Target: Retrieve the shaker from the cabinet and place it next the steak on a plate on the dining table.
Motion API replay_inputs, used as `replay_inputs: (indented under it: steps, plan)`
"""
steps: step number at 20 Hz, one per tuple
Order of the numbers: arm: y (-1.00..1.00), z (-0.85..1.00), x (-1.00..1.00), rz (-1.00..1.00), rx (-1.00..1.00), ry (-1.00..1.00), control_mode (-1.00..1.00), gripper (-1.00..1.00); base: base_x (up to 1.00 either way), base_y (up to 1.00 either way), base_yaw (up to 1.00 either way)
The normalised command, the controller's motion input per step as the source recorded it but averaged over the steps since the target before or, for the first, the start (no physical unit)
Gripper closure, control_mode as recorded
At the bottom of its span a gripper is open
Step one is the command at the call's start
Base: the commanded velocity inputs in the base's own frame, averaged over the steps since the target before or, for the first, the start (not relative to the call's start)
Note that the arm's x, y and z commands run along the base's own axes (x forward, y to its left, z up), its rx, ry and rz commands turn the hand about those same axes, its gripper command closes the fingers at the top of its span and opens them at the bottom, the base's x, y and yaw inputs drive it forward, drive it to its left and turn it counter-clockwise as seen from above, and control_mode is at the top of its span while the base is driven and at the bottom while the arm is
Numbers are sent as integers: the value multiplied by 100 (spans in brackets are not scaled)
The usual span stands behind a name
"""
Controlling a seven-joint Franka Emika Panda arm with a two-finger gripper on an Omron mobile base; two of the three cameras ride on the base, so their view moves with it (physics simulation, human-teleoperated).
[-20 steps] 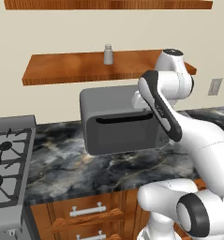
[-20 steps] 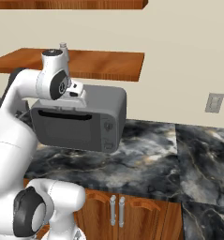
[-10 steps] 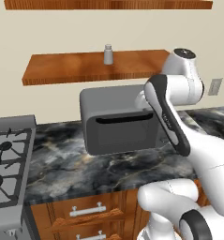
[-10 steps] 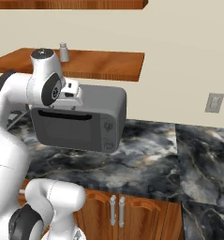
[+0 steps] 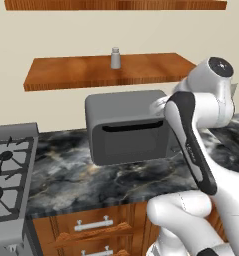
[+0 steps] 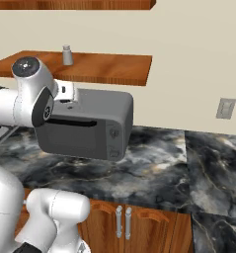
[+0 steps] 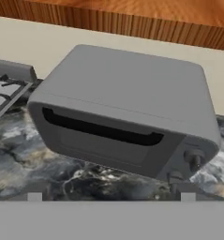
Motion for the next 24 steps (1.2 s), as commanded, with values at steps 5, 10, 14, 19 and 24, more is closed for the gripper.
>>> replay_inputs:
  steps: [5, 10, 14, 19, 24]
  plan:
    - [1, 46, -18, 10, 0, -22, -100, -100, 0, 0, 0]
    - [4, 36, 0, 3, 0, -12, -100, -100, 0, 0, 0]
    - [4, 37, 13, 0, 0, 1, -100, -100, 0, 0, 0]
    - [7, 43, 32, 0, 0, 8, -100, -100, 0, 0, 0]
    - [14, 30, 52, 0, 0, 7, -100, -100, 0, 0, 0]
